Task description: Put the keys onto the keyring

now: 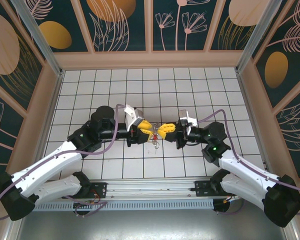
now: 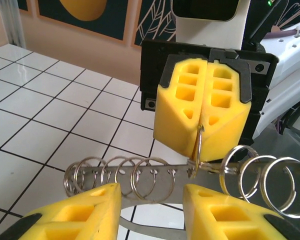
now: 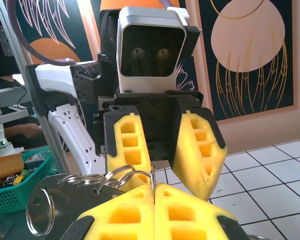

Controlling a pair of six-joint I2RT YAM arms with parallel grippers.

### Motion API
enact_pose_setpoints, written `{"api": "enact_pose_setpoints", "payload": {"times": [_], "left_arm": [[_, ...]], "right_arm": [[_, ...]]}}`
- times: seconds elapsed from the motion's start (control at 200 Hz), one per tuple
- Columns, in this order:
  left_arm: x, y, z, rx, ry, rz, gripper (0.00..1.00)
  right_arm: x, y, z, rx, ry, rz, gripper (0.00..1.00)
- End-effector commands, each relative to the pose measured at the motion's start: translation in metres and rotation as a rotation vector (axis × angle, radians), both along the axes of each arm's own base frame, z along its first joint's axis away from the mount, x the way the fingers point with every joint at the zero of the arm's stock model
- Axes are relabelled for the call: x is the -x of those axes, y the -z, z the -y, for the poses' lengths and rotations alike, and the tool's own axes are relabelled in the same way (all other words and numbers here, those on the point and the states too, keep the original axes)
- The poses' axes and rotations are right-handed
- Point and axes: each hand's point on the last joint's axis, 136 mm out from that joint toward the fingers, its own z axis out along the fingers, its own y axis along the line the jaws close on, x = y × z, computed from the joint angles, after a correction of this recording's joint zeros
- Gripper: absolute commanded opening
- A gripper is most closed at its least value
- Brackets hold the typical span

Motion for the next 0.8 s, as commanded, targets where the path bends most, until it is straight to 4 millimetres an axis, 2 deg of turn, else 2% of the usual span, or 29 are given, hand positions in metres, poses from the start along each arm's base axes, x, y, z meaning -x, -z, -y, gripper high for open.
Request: {"api": "enact_pose_setpoints", "payload": {"times": [0.0,0.225,0.435,0.796], "left_arm": [[0.006,-0.026,0.006,0.054,0.057,0.055,0.37],[0.012,-0.038,0.005,0.090,0.079,0.064,0.38],[0.011,-0.040,0.007,0.099,0.080,0.072,0.37],[0.001,-0.033,0.014,0.087,0.071,0.074,0.19]], "right_arm": [[0.005,-0.013,0.002,-0.054,-0.008,0.040,0.00],[0.002,-0.011,0.002,-0.058,0.012,0.038,0.00],[0.001,-0.010,-0.002,-0.057,-0.011,0.027,0.00],[0.005,-0.010,0.000,-0.055,-0.022,0.029,0.00]]}}
